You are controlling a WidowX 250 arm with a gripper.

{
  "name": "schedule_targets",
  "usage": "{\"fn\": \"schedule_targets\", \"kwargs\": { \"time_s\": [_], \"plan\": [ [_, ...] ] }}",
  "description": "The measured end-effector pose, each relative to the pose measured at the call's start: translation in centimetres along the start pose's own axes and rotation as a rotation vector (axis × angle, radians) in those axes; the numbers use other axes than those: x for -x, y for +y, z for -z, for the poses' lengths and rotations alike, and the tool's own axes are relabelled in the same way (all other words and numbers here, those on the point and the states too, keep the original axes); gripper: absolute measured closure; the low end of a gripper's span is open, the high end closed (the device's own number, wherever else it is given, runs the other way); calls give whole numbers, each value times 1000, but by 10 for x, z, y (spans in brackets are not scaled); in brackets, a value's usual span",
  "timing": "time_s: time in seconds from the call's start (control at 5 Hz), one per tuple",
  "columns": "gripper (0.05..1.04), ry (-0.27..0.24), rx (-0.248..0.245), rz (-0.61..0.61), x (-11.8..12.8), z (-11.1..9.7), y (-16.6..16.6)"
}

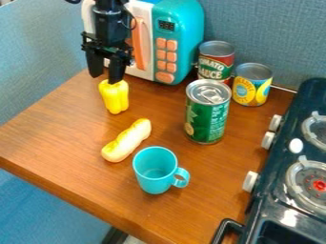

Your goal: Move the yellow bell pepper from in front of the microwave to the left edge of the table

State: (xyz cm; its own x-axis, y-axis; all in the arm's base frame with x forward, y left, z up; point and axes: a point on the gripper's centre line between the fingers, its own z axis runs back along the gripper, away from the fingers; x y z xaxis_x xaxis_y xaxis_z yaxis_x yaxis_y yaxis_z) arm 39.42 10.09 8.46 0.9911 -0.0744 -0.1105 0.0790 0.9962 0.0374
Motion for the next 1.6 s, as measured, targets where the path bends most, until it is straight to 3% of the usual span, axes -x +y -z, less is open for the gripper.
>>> {"fn": "schedule_targets", "kwargs": {
  "time_s": [0.2,0.4,0.6,1.0,1.2,1.4,1.6],
  "plan": [
    [708,1,-7,5,-1,-2,-4],
    [913,13,-9,8,-1,-1,-5],
    [990,9,-9,-1,-1,-1,-5],
    [996,-32,-5,0,5,-1,-9],
    [996,-142,0,-19,31,-28,-5],
    [996,-118,-6,-145,67,-32,25],
    [996,-18,4,-217,93,-18,39]
  ]
}}
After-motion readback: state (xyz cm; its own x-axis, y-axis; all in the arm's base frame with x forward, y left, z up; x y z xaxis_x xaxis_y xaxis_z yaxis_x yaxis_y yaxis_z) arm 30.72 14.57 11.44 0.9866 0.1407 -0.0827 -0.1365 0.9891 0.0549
